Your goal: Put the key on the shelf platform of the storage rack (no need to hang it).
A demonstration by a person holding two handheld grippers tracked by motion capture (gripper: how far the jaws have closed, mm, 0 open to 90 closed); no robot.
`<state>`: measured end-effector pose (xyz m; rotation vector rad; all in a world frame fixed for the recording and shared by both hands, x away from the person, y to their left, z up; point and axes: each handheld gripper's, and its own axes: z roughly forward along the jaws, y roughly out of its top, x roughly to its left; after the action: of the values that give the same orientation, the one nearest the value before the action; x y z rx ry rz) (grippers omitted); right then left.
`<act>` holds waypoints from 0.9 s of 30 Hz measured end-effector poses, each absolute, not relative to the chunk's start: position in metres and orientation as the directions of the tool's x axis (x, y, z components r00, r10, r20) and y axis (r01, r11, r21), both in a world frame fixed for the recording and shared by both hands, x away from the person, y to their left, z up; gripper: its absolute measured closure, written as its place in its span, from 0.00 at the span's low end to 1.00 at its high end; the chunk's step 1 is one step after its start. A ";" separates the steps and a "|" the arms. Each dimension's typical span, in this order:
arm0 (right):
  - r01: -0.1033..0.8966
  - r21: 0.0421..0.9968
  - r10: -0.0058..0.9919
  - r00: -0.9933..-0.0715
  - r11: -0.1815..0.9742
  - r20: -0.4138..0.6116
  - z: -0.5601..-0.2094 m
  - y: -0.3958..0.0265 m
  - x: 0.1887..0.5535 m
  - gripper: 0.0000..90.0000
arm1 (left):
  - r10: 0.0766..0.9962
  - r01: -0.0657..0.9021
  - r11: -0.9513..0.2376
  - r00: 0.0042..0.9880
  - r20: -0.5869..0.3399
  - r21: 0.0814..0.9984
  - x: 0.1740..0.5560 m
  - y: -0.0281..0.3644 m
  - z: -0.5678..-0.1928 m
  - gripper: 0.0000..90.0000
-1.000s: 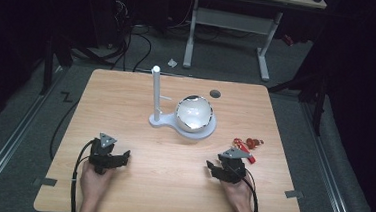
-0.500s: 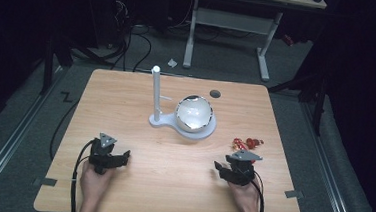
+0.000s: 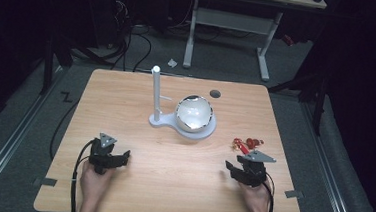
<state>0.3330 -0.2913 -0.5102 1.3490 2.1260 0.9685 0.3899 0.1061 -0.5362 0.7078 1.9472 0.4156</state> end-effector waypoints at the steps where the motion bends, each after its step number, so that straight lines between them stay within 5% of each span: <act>1: 0.596 0.754 0.906 -0.423 0.276 0.003 -0.510 -0.293 0.333 0.52 | 0.637 0.299 0.771 -0.346 -0.689 0.562 0.390 0.106 -0.536 0.21; 27: 0.614 0.770 0.943 -0.330 0.172 0.052 -0.497 -0.341 0.342 0.61 | 0.636 0.299 0.772 -0.346 -0.690 0.561 0.390 0.106 -0.536 0.21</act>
<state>0.3416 -0.3415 -0.4974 1.4669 2.0141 0.9945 0.3900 0.1060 -0.5362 0.7065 1.9475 0.4152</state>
